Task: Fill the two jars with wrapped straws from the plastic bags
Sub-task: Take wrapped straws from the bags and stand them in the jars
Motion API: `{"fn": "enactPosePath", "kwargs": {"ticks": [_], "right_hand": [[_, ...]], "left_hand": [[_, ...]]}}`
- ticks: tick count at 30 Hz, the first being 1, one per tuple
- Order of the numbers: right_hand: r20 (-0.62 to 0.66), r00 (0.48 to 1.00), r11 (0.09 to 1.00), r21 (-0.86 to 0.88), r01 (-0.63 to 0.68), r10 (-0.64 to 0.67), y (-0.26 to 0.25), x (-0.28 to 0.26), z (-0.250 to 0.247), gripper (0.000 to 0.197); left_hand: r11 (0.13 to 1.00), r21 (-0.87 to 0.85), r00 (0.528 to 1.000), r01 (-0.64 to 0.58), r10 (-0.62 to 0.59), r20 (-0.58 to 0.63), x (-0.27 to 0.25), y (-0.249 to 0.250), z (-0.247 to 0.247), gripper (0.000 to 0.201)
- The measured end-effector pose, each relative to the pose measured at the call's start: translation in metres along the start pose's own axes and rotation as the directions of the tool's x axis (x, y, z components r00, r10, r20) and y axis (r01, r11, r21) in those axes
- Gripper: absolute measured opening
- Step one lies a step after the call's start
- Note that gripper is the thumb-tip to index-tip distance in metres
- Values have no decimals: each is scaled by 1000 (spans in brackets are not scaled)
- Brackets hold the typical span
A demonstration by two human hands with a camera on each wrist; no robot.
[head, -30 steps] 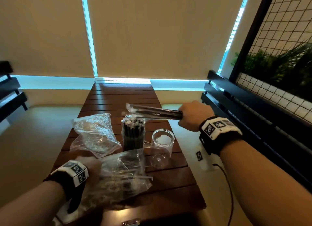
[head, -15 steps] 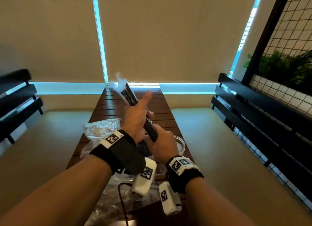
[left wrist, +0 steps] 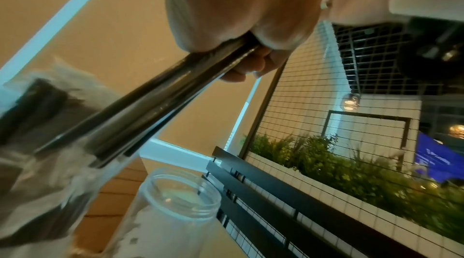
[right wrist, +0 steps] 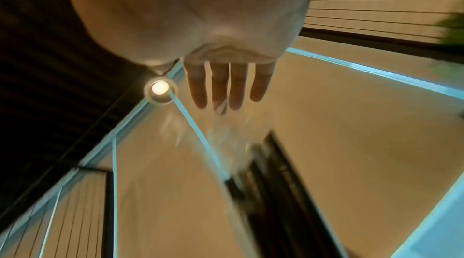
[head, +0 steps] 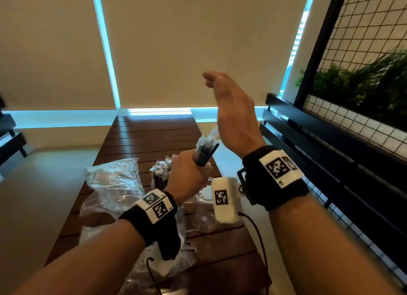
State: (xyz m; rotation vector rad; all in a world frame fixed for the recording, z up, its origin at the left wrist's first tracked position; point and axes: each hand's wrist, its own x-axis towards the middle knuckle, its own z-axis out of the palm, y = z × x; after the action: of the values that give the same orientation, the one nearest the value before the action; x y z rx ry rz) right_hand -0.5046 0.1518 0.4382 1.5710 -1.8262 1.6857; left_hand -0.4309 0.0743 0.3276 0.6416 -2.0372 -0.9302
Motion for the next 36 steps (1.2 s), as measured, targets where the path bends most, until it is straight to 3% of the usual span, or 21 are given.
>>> {"fn": "enactPosePath", "kwargs": {"ticks": [2, 3, 4, 7, 10, 11, 13, 16, 18, 20, 22, 24, 26, 28, 31, 33, 34, 36], "right_hand": [[327, 945, 905, -405, 127, 13, -3, -6, 14, 53], [418, 906, 832, -524, 183, 64, 1, -12, 20, 55], [441, 894, 821, -536, 194, 76, 6, -17, 22, 55], [290, 957, 977, -207, 46, 16, 26, -23, 15, 55], [30, 992, 991, 41, -127, 126, 58, -35, 5, 43], [-8, 982, 982, 34, -186, 186, 69, -43, 4, 35], [54, 947, 946, -98, -310, 316, 96, -61, 2, 32], [306, 809, 856, -311, -413, 501, 140, -92, 10, 74], [367, 748, 823, -380, -421, 552, 168, -111, 29, 93], [351, 747, 811, -407, -421, 564, 192, -127, 51, 102], [336, 742, 793, -440, -421, 580, 209, -138, 66, 99], [349, 740, 797, -444, -410, 576, 212, -143, 74, 88], [354, 755, 820, -397, -413, 552, 213, -147, 80, 82], [387, 755, 842, -344, -415, 530, 215, -149, 87, 74], [378, 775, 861, -246, -444, 507, 207, -148, 84, 62], [370, 771, 855, -245, -458, 519, 200, -147, 81, 67], [376, 757, 845, -247, -474, 535, 198, -148, 79, 66], [384, 734, 829, -264, -494, 560, 197, -147, 77, 54]], "left_hand": [[985, -168, 994, -32, 49, 100, 4, 11, 9, 12], [972, -233, 984, -37, 76, 161, 7, 13, 13, 21], [969, -241, 972, -53, 106, 209, 8, 14, 16, 32], [990, -95, 985, -103, 115, 127, 12, 15, 15, 39], [975, -210, 997, -72, 75, 3, 34, 22, 13, 4], [961, -272, 998, -56, 48, -37, 42, 24, 13, 14], [942, -336, 998, -15, -4, -58, 57, 21, 18, 31], [929, -368, 998, 44, -60, -33, 60, 2, 34, 38], [930, -357, 995, 89, -100, -10, 55, -21, 50, 40], [923, -349, 987, 160, -153, 48, 48, -48, 63, 36], [909, -332, 967, 251, -220, 127, 38, -73, 74, 40], [917, -263, 949, 301, -260, 181, 30, -94, 85, 61], [971, -23, 953, 239, -230, 197, 21, -104, 91, 73], [972, 215, 982, 91, -124, 145, 13, -104, 93, 53], [982, 188, 997, 38, -51, 63, 7, -100, 87, 29], [989, 140, 998, 47, -54, 45, 5, -106, 82, 22], [989, 144, 999, 33, -38, 34, 5, -105, 79, 26], [996, 86, 1000, 20, -20, -5, 8, -103, 73, 63]]}}
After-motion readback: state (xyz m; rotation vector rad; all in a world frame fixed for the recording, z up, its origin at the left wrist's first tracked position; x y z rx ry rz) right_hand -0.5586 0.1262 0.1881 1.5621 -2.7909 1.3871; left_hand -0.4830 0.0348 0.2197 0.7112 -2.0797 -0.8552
